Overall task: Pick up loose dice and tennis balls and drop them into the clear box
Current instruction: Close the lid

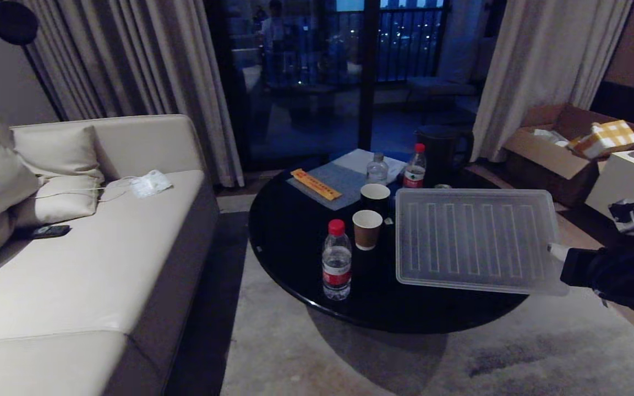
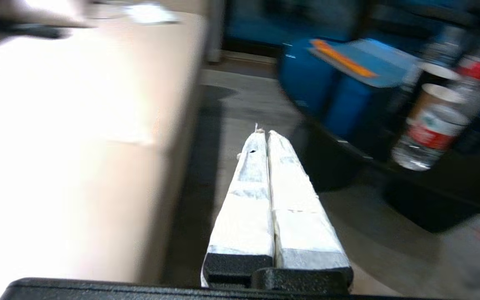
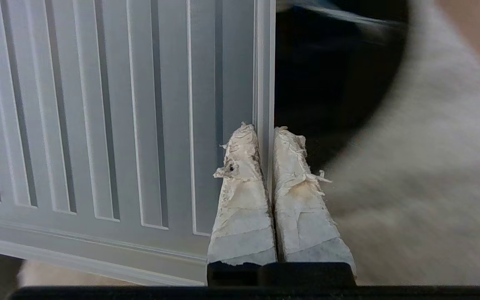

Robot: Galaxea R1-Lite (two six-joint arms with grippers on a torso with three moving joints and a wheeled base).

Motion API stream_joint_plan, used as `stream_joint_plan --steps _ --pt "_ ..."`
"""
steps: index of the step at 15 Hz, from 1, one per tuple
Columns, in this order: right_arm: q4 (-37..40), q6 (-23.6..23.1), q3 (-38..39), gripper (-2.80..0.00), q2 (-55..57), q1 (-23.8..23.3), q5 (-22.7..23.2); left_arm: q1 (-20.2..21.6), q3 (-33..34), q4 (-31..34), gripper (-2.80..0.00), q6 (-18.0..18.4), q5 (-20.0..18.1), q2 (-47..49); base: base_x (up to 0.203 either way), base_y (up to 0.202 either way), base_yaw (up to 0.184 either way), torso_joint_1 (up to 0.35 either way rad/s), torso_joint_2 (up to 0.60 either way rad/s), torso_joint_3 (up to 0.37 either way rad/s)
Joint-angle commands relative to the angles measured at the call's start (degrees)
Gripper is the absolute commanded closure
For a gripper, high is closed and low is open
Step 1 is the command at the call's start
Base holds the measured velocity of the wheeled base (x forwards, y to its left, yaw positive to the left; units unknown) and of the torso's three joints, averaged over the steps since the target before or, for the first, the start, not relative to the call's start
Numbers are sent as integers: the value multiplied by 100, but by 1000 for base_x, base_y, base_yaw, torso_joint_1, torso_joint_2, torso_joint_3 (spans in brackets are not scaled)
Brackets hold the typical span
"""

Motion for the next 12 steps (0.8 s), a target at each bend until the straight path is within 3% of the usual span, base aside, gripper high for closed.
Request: stream_joint_plan --steps 1,3,10,12 --pt "-33 2 2 0 10 6 7 0 0 -2 0 -9 8 1 -3 -10 158 5 -1 1" --pt "-33 2 2 0 10 6 7 0 0 -2 0 -18 -1 9 -1 -5 122 -1 2 5" --pt "-33 2 10 0 10 15 7 0 0 -2 0 -18 8 9 0 0 0 0 0 0" --pt "-33 2 28 0 1 15 7 0 0 -2 0 -18 8 9 -109 0 -3 4 3 0"
